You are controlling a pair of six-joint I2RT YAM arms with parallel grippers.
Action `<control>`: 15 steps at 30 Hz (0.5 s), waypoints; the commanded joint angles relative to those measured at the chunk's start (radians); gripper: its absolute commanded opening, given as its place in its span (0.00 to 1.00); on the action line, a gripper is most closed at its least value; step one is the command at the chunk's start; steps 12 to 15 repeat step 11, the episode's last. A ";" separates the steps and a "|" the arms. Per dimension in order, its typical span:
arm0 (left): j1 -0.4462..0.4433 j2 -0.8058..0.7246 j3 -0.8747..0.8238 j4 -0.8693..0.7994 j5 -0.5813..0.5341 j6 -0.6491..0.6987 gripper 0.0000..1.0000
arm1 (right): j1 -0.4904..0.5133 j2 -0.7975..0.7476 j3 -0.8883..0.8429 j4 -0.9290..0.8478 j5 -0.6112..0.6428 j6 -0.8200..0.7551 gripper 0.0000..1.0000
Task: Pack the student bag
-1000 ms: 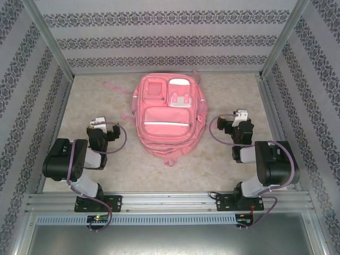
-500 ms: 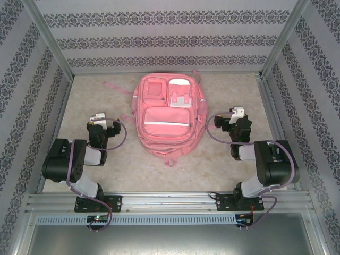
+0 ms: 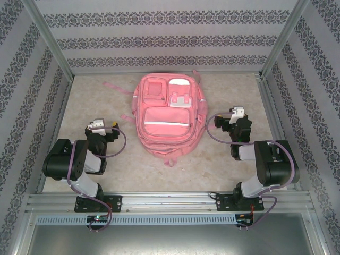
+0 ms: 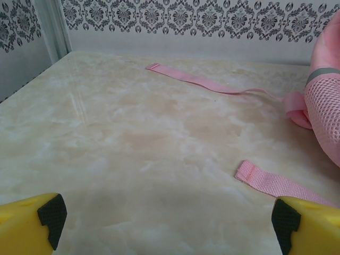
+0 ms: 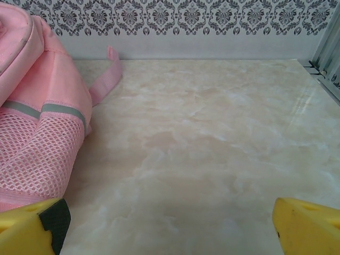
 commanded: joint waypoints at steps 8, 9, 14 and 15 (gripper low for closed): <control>0.008 -0.004 0.013 0.027 -0.004 -0.009 1.00 | 0.009 -0.008 -0.008 0.026 -0.011 -0.008 0.98; 0.009 0.002 0.000 0.052 -0.007 -0.015 1.00 | 0.009 -0.008 -0.008 0.025 -0.011 -0.007 0.98; 0.009 0.006 0.000 0.062 0.005 -0.008 1.00 | 0.009 -0.007 -0.008 0.025 -0.011 -0.007 0.98; 0.009 0.006 0.000 0.062 0.005 -0.008 1.00 | 0.009 -0.007 -0.008 0.025 -0.011 -0.007 0.98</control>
